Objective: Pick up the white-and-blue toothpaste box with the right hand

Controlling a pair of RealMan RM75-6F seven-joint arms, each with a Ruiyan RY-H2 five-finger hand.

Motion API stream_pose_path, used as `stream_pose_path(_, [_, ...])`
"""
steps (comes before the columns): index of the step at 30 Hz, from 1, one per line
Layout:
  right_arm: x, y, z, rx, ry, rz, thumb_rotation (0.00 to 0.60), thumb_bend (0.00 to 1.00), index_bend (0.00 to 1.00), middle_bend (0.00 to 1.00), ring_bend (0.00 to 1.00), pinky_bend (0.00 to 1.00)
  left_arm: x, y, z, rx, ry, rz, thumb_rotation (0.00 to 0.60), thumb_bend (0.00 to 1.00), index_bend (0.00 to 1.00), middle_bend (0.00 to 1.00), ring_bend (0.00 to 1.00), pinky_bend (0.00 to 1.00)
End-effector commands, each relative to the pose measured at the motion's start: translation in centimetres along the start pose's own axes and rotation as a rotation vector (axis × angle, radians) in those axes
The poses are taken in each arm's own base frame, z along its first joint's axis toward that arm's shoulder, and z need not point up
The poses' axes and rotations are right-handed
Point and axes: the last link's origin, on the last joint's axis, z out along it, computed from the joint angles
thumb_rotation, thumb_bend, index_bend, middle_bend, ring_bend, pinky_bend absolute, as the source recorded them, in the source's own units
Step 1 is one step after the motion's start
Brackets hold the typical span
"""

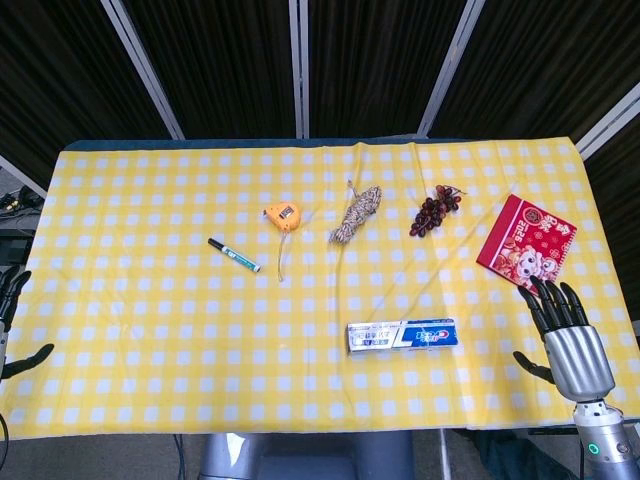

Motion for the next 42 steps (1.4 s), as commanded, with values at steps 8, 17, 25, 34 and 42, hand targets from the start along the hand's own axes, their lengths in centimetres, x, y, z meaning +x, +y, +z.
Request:
stream_pose_path(8, [-1.1,-0.5,0.3,0.016,-0.064,0.036,0.6,0.0,0.0,0.0,0.0,0.0,-0.2,-0.1,0.0,0.007,-0.007,0.005,0.6,0.0,0.0,0.0,0.0,0.0])
stream_pose_path(17, [-4.2,-5.0,5.0,0.217,-0.329,0.02,0.6,0.0,0.0,0.0,0.0,0.0,-0.5,-0.2,0.5,0.012,-0.018,0.011,0.6,0.0,0.0,0.0,0.0,0.0])
stream_pose_path(25, [-6.8,-8.6,8.8,0.286,-0.456,-0.034,0.6,0.0,0.02,0.04,0.0,0.11,-1.1,-0.5,1.0,0.035,-0.045,0.029,0.6,0.0,0.0,0.0,0.0,0.0])
stream_pose_path(34, [-8.9,-10.1,10.1,0.289,-0.499,-0.054,0.6,0.01,0.12,0.24,0.22,0.34,-1.5,-0.7,1.3,0.05,-0.057,0.039,0.6,0.0,0.0,0.0,0.0,0.0])
stream_pose_path(42, [-9.3,-10.9,10.6,0.299,-0.456,-0.016,0.6,0.25,0.42,0.54,0.51,0.52,-1.5,-0.7,1.3,0.051,-0.059,0.041,0.6,0.0,0.0,0.0,0.0,0.0])
